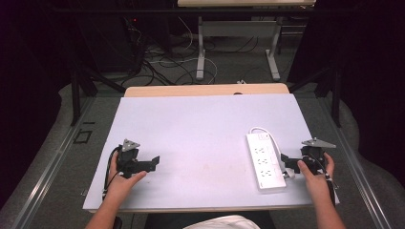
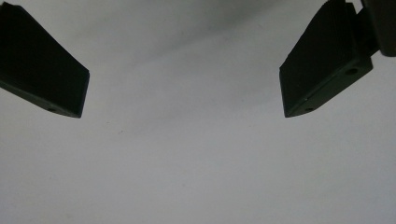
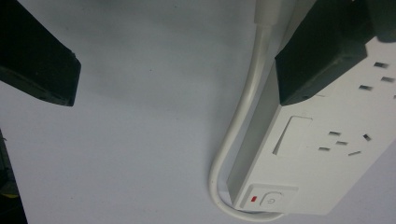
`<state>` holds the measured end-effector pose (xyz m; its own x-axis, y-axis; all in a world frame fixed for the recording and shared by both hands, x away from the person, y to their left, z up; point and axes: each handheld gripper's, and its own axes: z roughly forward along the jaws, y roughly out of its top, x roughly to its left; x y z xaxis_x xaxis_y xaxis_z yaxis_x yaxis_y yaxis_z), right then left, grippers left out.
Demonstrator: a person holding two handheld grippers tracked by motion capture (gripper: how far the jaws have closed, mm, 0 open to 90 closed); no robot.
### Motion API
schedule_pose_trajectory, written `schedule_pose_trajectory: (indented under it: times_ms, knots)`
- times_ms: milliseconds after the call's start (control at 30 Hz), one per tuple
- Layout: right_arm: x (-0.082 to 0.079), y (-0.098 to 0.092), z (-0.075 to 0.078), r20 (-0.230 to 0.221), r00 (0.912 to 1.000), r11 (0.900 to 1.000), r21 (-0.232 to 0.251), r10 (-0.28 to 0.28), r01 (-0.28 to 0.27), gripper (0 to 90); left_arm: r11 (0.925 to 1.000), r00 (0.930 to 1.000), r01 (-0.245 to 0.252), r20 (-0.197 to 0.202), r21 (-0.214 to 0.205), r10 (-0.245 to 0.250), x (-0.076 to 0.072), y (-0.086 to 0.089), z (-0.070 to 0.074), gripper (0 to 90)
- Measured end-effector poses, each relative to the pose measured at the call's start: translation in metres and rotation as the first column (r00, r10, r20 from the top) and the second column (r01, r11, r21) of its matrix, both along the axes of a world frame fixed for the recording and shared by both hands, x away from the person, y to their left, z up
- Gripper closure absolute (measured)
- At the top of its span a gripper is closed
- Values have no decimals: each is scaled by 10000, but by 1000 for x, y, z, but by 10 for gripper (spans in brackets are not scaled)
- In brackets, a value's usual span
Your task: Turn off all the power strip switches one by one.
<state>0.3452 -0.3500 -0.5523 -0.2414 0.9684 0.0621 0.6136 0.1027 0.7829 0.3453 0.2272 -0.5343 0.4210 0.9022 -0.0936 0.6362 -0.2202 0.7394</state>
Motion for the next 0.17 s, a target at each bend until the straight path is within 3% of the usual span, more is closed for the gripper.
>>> schedule_pose_trajectory:
  times_ms: [167]
  knots:
    - [0, -1, 0, -18, 10000, 10000, -11, -12, 12, 0, 10000, 10000, -93, -5, -23, 93, 0, 1, 0, 14]
